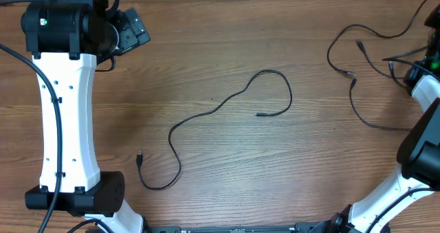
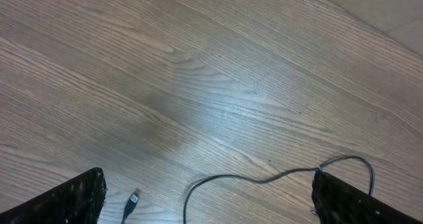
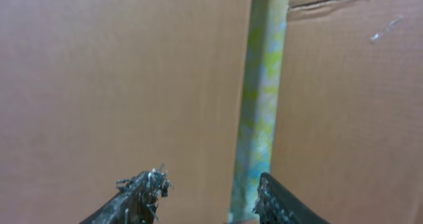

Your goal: Untangle cables

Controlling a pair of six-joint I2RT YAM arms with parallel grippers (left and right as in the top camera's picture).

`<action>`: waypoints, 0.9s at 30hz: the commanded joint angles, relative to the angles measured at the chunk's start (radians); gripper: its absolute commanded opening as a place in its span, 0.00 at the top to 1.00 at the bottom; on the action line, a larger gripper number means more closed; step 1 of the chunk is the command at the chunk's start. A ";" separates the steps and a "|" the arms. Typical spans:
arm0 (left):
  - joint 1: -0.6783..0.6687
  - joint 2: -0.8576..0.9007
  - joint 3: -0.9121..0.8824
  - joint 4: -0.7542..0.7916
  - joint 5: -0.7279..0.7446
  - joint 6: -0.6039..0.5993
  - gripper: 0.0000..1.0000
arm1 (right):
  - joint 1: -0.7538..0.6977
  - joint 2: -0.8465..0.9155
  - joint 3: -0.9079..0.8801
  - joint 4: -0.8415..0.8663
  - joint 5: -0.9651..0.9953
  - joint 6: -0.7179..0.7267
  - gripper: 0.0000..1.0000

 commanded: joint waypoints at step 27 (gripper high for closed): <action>0.001 0.007 0.014 -0.001 0.005 -0.016 0.00 | -0.068 0.021 0.062 -0.711 -0.003 0.024 0.00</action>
